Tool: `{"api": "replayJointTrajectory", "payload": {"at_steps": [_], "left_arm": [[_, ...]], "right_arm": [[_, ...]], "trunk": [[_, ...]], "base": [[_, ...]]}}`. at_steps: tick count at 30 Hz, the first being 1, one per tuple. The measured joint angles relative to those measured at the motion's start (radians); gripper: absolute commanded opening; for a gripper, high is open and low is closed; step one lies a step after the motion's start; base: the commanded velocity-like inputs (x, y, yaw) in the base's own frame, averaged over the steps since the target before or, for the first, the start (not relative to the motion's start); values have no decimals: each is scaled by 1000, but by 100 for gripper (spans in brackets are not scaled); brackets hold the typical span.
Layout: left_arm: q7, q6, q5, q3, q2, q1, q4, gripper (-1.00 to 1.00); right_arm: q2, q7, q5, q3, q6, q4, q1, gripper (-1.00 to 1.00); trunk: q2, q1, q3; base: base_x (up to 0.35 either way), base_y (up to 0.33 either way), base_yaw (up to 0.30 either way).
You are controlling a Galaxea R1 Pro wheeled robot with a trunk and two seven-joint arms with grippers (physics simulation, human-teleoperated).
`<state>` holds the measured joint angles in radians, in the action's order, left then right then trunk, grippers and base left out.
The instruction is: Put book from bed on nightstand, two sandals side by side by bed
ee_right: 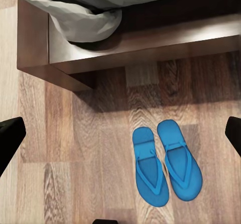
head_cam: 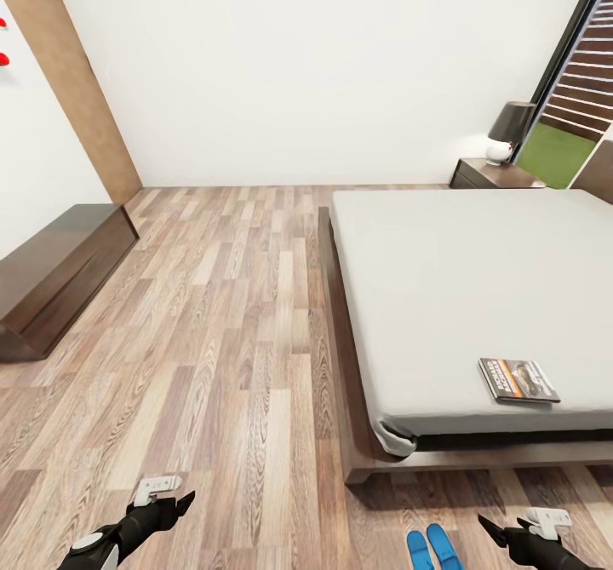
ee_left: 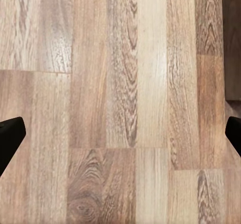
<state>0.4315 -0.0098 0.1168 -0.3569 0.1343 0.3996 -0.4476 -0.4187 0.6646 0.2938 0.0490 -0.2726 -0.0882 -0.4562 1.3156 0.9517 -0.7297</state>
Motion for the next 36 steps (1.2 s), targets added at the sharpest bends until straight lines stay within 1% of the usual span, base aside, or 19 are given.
{"api": "replayJointTrajectory", "payload": {"at_steps": [16, 36], "left_arm": [[0, 0, 0, 0, 0, 0, 0, 100], [0, 0, 0, 0, 0, 0, 0, 100]], "right_arm": [[0, 0, 0, 0, 0, 0, 0, 100], [0, 0, 0, 0, 0, 0, 0, 100]], "trunk": [[0, 0, 1], [0, 0, 31]], "base": [[-4, 0, 0], [0, 0, 0]]}}
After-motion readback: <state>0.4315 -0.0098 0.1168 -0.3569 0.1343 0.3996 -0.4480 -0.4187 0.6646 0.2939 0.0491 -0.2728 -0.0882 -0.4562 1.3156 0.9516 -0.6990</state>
